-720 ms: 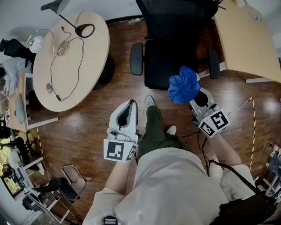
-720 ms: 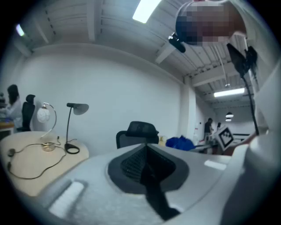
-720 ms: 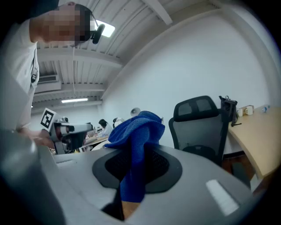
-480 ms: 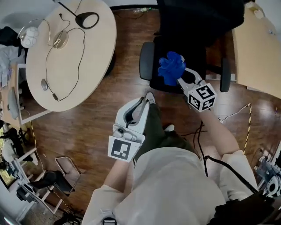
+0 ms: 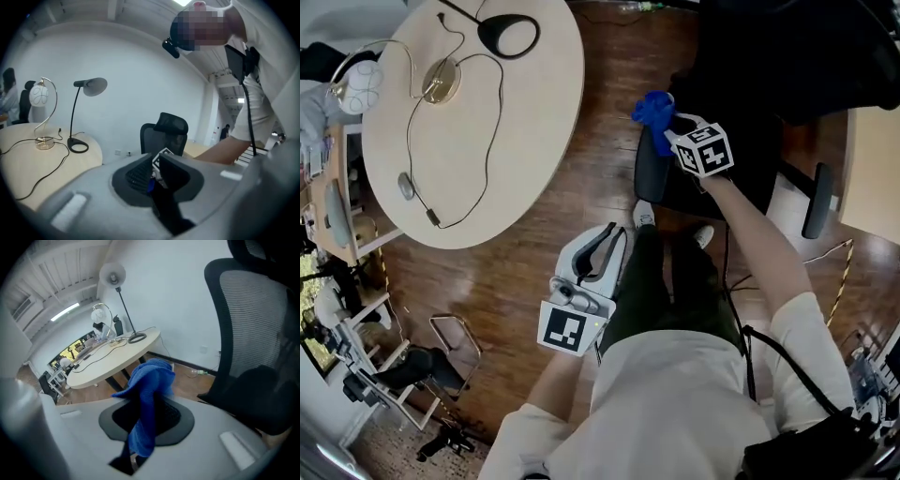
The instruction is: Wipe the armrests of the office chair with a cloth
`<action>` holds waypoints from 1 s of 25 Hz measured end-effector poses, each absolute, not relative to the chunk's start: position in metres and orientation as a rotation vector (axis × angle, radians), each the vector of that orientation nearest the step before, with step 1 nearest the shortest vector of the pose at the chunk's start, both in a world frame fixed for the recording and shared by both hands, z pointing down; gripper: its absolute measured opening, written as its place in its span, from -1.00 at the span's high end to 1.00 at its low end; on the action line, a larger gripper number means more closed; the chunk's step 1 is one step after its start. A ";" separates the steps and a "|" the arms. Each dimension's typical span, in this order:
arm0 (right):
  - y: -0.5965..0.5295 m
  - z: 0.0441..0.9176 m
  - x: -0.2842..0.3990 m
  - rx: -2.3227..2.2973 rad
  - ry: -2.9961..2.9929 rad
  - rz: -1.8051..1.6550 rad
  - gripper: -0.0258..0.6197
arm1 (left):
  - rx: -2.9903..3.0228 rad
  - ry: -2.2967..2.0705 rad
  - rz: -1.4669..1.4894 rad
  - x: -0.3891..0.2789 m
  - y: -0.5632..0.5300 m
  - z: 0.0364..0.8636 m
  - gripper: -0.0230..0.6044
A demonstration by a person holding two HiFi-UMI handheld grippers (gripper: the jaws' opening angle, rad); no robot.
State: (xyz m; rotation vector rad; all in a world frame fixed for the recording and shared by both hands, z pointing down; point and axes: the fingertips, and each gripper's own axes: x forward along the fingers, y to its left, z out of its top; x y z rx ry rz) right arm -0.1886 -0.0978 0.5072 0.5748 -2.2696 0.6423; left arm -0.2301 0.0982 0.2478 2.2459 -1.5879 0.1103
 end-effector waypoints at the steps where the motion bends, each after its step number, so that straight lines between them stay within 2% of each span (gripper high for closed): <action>1: -0.085 0.508 -0.193 0.545 -2.278 0.654 0.70 | 2.239 -1.597 0.105 -0.233 0.094 0.249 0.79; 8: 0.103 0.496 -0.190 0.216 -2.283 0.620 0.70 | 2.262 -1.607 0.057 -0.212 0.058 0.234 0.79; 14: 0.088 0.442 -0.149 0.415 -2.511 0.687 0.70 | 2.338 -1.581 0.121 -0.166 0.034 0.238 0.79; 16: 0.065 0.416 -0.103 0.591 -2.574 0.713 0.70 | 2.385 -1.563 0.154 -0.141 0.025 0.239 0.83; 17: 0.053 0.404 -0.069 0.699 -2.583 0.720 0.70 | 2.412 -1.550 0.158 -0.125 0.019 0.237 0.93; 22: 0.009 0.367 0.157 1.378 -2.363 0.700 0.70 | 2.577 -1.337 0.182 -0.009 -0.017 0.237 0.93; 25: -0.009 0.378 0.261 1.577 -2.194 0.715 0.70 | 2.589 -1.233 0.205 0.059 -0.026 0.256 0.93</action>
